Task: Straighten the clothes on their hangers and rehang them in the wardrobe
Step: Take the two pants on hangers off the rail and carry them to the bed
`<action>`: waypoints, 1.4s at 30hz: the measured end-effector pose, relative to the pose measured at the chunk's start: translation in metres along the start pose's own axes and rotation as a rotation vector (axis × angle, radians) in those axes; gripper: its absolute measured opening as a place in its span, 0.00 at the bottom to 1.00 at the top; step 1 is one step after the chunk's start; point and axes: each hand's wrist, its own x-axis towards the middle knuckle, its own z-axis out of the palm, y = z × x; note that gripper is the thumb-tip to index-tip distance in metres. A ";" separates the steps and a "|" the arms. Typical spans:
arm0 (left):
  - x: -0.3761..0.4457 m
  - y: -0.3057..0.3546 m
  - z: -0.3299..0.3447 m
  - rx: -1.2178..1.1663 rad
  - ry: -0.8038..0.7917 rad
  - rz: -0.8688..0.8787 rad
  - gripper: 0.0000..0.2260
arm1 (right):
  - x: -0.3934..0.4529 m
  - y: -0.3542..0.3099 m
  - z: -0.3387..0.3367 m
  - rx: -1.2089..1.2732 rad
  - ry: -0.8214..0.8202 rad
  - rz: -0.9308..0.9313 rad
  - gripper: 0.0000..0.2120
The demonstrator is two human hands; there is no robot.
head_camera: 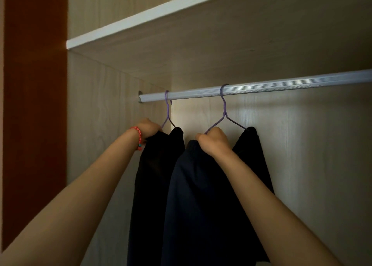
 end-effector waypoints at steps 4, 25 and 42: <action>-0.002 0.003 0.007 -0.095 -0.015 -0.035 0.09 | -0.001 0.008 -0.001 -0.017 0.063 0.002 0.13; -0.047 -0.013 -0.009 -0.415 0.174 0.175 0.13 | -0.065 0.028 -0.020 0.202 0.131 -0.280 0.09; -0.233 -0.084 0.021 -0.400 0.241 0.073 0.14 | -0.205 0.087 -0.031 0.462 -0.110 -0.166 0.14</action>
